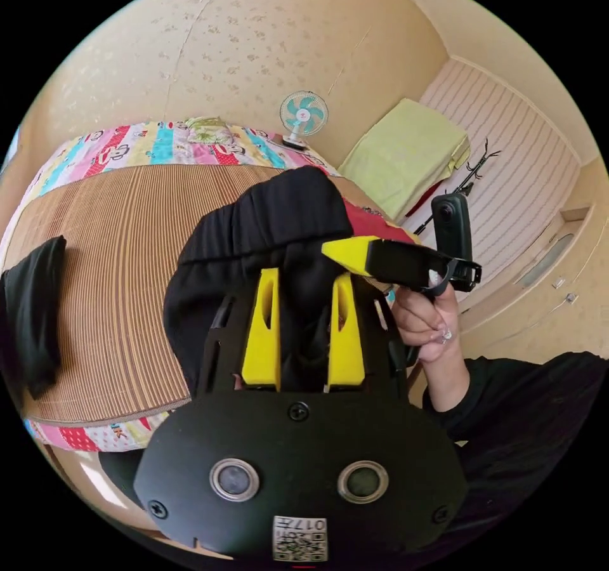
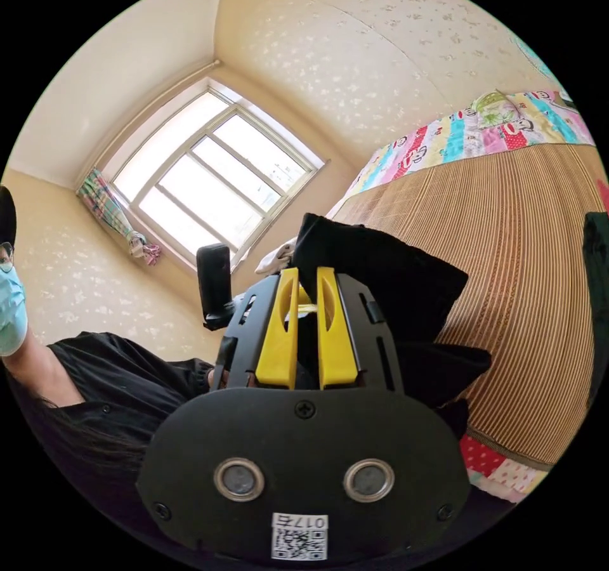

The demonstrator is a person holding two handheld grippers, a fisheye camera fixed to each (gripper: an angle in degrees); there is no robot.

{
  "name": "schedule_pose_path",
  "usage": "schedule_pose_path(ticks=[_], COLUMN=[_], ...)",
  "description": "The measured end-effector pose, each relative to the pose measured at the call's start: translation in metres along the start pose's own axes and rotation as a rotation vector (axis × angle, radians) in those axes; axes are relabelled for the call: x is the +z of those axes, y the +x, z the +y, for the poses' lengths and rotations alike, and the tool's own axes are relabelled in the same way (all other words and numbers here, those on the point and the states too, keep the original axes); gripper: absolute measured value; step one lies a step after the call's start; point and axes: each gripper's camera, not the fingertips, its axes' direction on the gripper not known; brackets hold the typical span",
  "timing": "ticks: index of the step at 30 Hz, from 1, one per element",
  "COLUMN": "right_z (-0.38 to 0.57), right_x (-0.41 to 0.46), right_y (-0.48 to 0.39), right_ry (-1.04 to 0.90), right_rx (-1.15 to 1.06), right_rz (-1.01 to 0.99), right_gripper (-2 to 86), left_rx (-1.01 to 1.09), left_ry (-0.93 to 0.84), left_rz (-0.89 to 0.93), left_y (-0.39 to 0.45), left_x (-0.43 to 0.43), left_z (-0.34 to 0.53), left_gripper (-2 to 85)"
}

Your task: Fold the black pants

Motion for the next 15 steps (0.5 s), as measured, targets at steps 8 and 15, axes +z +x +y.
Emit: schedule_pose_path(ticks=[8, 15], right_z=[0.014, 0.064], right_x=[-0.028, -0.121], right_y=[-0.009, -0.001], right_ry=[0.009, 0.197], right_rx=[-0.117, -0.134], right_rz=[-0.380, -0.146], right_gripper=[5.5, 15.3], left_rx=[0.134, 0.222], left_ry=[0.190, 0.508], left_rz=[0.483, 0.874], left_y=[-0.027, -0.058], left_x=[-0.087, -0.212], left_z=[0.041, 0.063], left_gripper=[2.9, 3.5])
